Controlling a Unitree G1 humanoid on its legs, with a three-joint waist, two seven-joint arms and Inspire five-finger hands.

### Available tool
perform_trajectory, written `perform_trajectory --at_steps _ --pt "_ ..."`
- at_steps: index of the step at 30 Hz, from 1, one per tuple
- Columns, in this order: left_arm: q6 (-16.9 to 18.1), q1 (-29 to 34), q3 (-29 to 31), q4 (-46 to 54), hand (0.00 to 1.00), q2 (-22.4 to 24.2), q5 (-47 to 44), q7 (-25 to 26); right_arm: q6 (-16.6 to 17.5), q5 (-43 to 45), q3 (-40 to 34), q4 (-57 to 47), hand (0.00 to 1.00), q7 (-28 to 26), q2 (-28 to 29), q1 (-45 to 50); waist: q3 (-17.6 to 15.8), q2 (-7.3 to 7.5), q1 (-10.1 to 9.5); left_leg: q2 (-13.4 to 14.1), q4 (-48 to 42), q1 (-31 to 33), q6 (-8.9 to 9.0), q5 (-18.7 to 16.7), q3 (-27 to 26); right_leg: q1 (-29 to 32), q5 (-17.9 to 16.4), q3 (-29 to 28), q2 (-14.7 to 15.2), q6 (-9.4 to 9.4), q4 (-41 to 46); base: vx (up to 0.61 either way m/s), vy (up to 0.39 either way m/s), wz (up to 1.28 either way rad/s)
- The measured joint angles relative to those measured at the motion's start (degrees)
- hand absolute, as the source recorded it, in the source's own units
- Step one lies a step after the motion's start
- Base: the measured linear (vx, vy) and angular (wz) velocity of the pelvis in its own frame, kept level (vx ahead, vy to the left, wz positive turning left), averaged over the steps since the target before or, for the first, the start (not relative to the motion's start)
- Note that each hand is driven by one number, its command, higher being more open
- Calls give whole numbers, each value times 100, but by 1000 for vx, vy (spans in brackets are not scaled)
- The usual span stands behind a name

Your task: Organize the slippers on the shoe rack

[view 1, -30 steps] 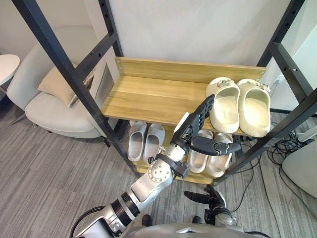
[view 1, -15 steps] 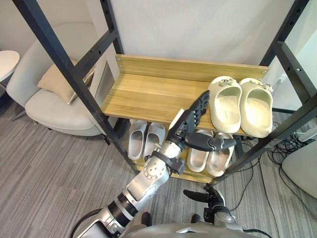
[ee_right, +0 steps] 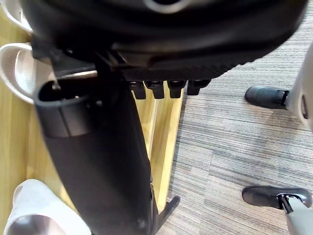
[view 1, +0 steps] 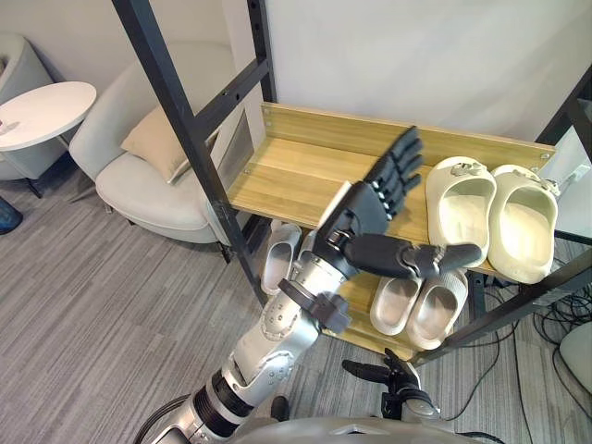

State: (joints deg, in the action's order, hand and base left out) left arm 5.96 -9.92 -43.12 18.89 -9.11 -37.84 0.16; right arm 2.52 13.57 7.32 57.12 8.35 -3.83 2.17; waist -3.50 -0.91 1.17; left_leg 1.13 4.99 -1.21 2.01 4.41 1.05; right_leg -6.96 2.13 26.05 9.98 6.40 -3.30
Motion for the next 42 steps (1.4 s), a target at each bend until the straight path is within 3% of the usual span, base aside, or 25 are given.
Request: perform_trajectory --at_steps 8,21,28,34,42 --pt "-349 273 -1055 -287 100 -1 -41 -740 -3 -12 124 80 100 -98 57 34 217 1 -22 65 0 -75 11 2 -53 -20 -19 -67 -45 -18 29 -13 -4 -4" --pt "-526 1401 -979 -2011 100 -664 845 -1090 7 -228 139 113 100 -185 72 39 221 34 -7 166 28 -248 105 -22 -208 -118 -16 -233 -187 -70 -96 -28 -2 -7" --pt "-512 1879 60 -2947 100 -682 1627 -1125 16 -232 51 102 100 -216 99 35 142 110 -9 212 3 -216 160 -66 -228 -106 2 -242 -246 -86 -154 31 -3 -1" --pt "-472 2080 1496 -4271 100 -438 2297 -565 36 -229 -174 -27 100 -215 144 58 -16 167 -21 257 2 -186 182 -134 -382 11 -8 -391 -282 -94 -155 16 13 -13" --pt "-414 2056 2620 -5641 100 -120 3283 77 60 -225 -395 -26 100 -199 173 69 -59 187 -35 263 2 -190 183 -177 -532 86 -1 -532 -281 -91 -155 -7 28 -9"
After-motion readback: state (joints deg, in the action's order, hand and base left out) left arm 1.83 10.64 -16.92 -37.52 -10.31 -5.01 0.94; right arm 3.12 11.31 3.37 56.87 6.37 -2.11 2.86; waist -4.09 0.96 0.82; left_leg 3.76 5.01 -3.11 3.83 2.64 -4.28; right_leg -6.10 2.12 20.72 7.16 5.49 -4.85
